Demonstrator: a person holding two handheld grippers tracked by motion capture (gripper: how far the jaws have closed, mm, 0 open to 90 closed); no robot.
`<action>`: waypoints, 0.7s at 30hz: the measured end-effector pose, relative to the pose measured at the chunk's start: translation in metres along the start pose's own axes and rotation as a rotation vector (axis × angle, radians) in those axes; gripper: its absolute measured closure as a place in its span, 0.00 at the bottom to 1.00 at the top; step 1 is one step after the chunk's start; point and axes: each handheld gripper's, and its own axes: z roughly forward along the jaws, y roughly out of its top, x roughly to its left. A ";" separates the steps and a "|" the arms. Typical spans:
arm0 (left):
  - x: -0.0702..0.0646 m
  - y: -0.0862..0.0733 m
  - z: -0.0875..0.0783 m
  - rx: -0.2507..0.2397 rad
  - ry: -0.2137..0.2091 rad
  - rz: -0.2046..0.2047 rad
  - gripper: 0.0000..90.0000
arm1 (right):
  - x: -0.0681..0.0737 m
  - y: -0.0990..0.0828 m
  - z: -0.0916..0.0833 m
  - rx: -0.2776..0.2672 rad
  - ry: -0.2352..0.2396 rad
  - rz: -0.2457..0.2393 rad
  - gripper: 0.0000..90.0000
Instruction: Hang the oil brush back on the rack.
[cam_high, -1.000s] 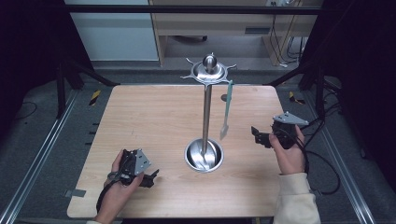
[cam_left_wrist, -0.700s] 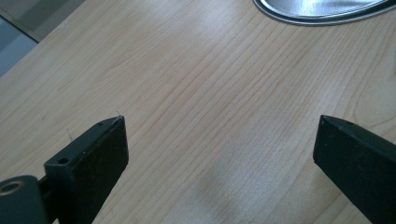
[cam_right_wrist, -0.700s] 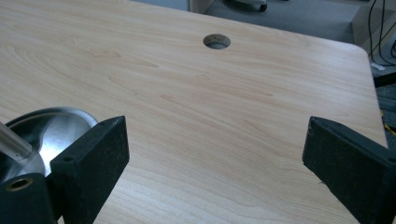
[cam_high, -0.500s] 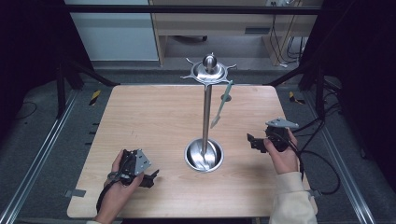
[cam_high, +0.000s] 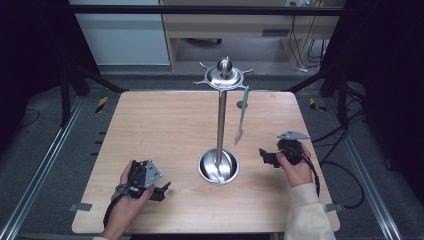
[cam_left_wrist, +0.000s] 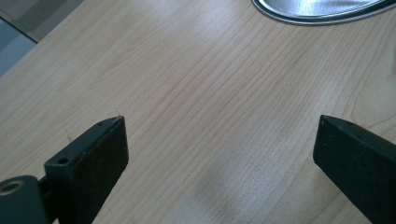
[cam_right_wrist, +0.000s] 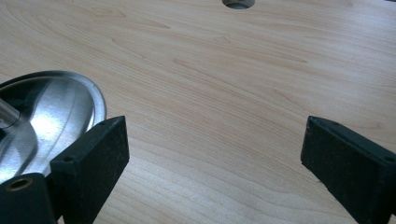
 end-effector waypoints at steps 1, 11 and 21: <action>0.000 0.000 0.000 -0.001 0.001 0.000 0.03 | 0.000 0.000 0.001 -0.003 0.003 0.001 0.09; -0.001 0.000 0.000 0.001 0.001 0.004 0.03 | 0.006 -0.007 0.011 -0.015 0.042 0.018 0.10; 0.000 0.000 0.001 0.005 0.003 0.004 0.03 | 0.011 -0.013 0.019 -0.036 0.083 0.025 0.10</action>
